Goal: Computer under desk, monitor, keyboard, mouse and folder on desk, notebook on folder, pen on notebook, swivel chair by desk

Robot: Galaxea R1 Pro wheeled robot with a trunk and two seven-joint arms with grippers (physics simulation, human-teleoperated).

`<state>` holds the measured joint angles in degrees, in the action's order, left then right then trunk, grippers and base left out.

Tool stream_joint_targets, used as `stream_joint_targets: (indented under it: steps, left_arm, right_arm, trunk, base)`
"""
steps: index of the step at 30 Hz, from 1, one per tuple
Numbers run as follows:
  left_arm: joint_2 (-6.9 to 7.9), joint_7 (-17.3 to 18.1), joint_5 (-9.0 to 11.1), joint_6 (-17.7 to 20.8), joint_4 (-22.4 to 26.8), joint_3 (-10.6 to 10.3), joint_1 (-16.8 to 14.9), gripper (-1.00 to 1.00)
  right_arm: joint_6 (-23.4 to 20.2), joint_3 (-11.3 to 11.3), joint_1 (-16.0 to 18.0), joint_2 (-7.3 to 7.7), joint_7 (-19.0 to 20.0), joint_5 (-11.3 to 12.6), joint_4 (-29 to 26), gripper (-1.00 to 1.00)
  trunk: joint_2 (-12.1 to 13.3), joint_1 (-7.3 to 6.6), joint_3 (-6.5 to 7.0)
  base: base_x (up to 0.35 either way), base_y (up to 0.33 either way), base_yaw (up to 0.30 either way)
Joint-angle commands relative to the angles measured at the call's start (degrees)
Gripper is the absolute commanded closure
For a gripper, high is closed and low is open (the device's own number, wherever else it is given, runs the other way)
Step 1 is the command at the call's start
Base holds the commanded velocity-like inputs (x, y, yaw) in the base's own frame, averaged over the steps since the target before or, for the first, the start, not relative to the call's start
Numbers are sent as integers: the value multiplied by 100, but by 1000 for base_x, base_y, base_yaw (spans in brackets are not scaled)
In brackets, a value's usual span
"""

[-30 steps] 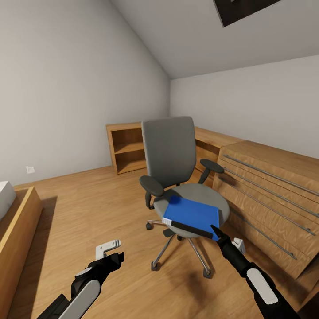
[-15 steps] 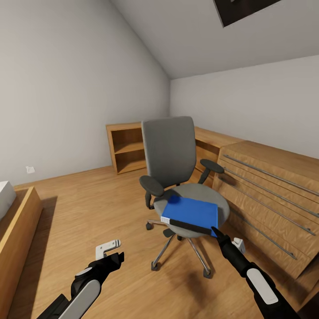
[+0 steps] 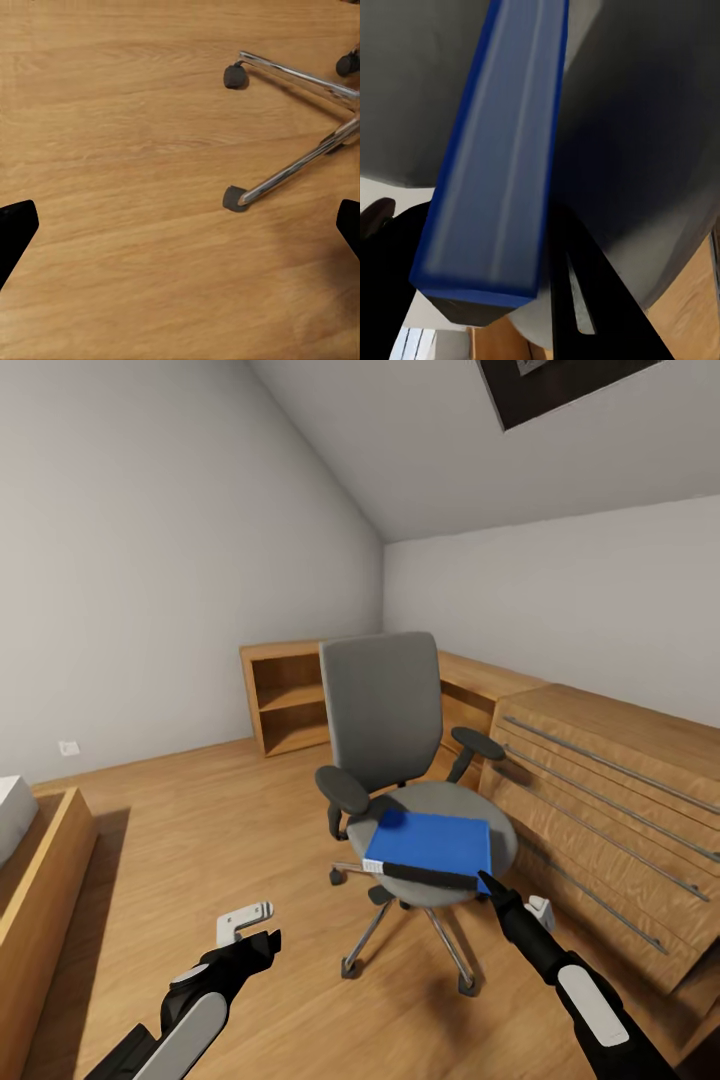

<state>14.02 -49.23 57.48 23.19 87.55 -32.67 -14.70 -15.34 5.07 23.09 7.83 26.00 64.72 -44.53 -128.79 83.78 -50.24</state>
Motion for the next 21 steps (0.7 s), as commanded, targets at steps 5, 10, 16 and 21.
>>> stream_joint_targets:
  steps: [5,10,16,21]
  left_arm:
    - [5,-42,43,27,8,-11,-6,-100]
    - [5,-36,52,31,8,-11,-6,-100]
    - [4,-28,61,36,-17,-11,-6,-100]
    - [4,-20,62,37,-101,-8,-6,-100]
  right_arm:
    - [-53,43,3,22,15,57,-20,100]
    - [-56,50,3,44,18,58,-69,100]
    - [-56,74,3,161,15,59,-351,100]
    - [-52,80,3,275,11,59,-406,100]
  trunk:
    - [199,-111,84]
    - [400,-221,174]
    - [641,-353,282]
    - [841,-463,372]
  base:
    - [0,0,0]
    - [0,0,0]
    - [-192,-41,0]
    - [-268,-58,0]
